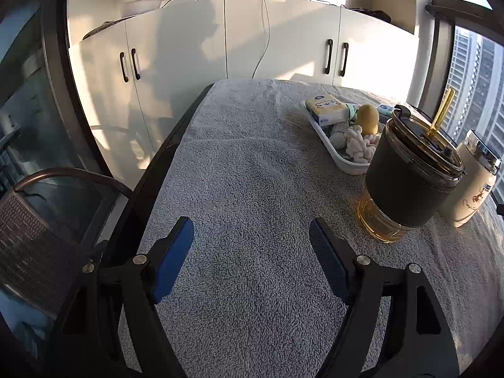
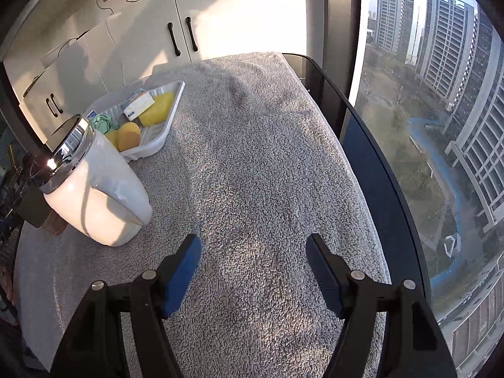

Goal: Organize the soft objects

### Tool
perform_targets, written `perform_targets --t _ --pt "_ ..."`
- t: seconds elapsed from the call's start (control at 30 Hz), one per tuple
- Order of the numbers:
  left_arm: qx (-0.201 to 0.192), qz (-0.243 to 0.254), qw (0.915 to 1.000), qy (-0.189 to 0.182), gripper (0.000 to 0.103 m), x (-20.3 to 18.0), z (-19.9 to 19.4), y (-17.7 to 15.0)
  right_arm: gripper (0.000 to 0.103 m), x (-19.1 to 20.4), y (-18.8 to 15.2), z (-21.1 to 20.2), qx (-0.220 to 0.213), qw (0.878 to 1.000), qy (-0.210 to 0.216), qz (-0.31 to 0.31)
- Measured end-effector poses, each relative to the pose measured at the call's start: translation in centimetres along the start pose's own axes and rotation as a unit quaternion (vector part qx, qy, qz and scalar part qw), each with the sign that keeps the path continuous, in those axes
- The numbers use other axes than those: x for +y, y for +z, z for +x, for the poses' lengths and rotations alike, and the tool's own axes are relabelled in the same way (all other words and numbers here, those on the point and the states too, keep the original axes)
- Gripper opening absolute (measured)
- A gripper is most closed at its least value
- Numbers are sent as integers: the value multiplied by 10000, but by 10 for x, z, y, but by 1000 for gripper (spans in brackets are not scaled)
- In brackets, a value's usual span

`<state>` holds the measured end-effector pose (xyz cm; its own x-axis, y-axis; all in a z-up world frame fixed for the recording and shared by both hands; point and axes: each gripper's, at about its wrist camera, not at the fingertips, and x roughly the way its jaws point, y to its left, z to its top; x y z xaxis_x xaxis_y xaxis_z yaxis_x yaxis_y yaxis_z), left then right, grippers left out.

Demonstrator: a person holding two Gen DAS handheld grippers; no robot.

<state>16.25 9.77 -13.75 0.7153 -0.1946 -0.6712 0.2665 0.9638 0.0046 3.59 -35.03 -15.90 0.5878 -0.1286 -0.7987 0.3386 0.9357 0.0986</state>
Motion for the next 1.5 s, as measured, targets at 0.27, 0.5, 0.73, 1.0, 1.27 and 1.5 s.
perform_targets --t 0.27,0.5,0.73,1.0,1.27,1.5 --pt "231 119 9996 -82 75 -31 -30 -40 85 30 -52 -35 53 9998 112 176" --pt "-18 376 9993 36 75 -62 -60 -55 93 66 -79 -62 -52 10000 -52 43" --pt "-145 266 9993 -232 76 -101 -93 -47 97 103 -83 -79 117 9986 506 125" --pt "-601 542 9959 407 90 -141 -137 -23 97 157 -67 -100 -121 9987 -240 -427" --pt "-444 7 9989 165 94 -130 -161 0 98 166 -46 -132 -417 9966 -628 -333" --pt "-225 -184 9996 -22 94 -121 -163 12 102 169 -35 -157 -673 9941 -804 -275"
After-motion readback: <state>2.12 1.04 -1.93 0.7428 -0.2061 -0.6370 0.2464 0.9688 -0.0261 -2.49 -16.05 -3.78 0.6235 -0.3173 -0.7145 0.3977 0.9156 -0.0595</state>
